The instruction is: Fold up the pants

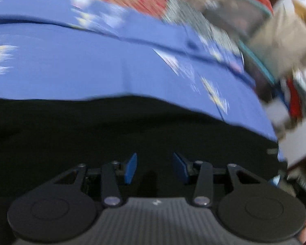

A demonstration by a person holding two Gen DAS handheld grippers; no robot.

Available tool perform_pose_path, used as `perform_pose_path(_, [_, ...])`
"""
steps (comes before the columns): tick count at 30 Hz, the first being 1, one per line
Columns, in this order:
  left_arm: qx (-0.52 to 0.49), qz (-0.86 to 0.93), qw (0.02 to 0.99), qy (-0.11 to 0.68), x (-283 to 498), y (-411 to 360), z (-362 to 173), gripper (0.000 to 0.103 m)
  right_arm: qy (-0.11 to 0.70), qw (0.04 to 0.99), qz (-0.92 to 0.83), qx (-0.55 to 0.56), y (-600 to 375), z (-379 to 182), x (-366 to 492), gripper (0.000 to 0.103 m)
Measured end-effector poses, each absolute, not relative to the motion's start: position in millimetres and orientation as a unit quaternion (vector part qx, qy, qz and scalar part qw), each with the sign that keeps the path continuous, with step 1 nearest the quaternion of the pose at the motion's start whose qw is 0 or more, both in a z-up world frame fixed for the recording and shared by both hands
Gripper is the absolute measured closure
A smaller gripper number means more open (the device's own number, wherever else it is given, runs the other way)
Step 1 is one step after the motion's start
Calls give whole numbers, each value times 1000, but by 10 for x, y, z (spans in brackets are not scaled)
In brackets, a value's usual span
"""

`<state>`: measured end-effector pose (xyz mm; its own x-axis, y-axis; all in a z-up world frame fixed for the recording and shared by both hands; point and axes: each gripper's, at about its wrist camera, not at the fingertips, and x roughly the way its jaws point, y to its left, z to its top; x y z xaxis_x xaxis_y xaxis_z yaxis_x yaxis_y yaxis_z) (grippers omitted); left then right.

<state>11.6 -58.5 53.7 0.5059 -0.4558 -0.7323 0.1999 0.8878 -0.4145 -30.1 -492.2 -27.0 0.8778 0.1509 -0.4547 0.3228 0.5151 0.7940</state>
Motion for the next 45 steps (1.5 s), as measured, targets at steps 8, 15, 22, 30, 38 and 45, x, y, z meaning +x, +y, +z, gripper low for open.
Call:
perform_pose_path(8, [-53, -167, 846, 504, 210, -1222, 181, 64, 181, 806, -76, 558, -5376, -486, -163, 43])
perform_pose_path(15, [-65, -160, 846, 504, 185, -1184, 248, 64, 170, 806, -89, 560, -5489, -468, -15, 83])
perform_pose_path(22, [-145, -133, 861, 468, 153, -729, 487, 64, 181, 948, 42, 257, -4460, 522, 223, 86])
perform_pose_path(30, [-198, -101, 860, 459, -213, -62, 453, 61, 310, 917, 235, -86, -2660, 266, 440, 72])
perform_pose_path(38, [-247, -80, 857, 445, -460, 478, 400, 54, 281, 905, 299, -114, -2663, 579, 81, 21])
perform_pose_path(45, [-265, -73, 861, 428, -517, 687, 429, 54, 309, 907, 272, 85, -3178, 592, 182, 69])
